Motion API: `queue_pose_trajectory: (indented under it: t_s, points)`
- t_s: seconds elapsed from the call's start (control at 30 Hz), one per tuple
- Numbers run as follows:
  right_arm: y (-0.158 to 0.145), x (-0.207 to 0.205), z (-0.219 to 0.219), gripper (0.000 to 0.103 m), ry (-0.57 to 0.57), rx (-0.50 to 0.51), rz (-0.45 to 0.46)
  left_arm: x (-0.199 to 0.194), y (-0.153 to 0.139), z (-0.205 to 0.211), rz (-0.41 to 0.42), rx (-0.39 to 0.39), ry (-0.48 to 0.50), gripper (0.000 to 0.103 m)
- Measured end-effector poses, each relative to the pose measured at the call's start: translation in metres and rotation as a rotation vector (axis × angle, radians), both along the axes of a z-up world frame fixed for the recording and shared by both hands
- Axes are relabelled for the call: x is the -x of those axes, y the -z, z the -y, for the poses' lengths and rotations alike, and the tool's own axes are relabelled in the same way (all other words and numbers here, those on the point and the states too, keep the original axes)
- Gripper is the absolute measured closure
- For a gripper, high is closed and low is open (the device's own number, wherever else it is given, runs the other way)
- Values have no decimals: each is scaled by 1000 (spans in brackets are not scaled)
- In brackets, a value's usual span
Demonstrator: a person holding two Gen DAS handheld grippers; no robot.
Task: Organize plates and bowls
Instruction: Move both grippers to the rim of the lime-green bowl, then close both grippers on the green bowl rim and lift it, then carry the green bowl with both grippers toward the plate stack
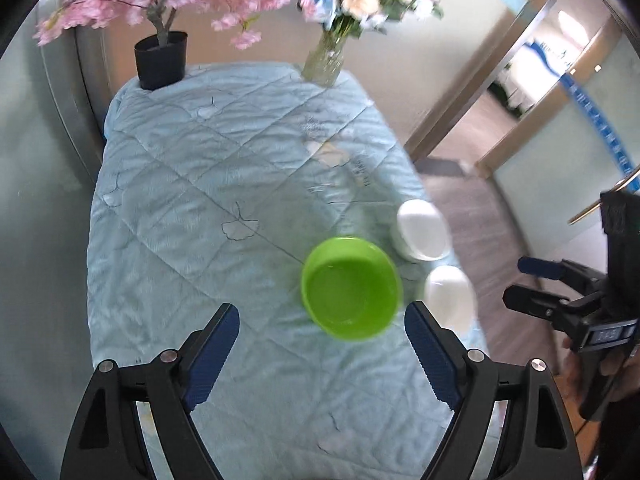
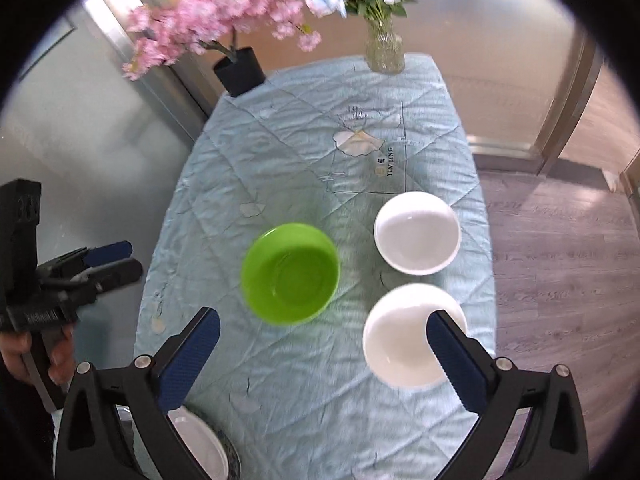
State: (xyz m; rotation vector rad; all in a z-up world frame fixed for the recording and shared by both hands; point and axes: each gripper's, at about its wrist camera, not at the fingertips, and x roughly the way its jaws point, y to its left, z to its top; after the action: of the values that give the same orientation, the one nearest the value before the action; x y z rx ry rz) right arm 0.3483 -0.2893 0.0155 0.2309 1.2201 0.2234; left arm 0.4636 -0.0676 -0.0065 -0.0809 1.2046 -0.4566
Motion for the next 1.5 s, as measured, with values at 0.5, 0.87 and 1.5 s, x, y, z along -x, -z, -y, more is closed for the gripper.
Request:
queue_pose_trajectory:
  t_s: [0.5, 0.87, 1.5]
  points:
    - [119, -64, -16, 27, 55, 4, -254, -51, 127, 38, -207, -21, 35, 20]
    - [160, -72, -23, 86, 73, -17, -367, -63, 170, 46, -267, -18, 43, 61]
    - [106, -66, -28, 97, 99, -13, -284, -41, 116, 52, -213, -62, 61, 100]
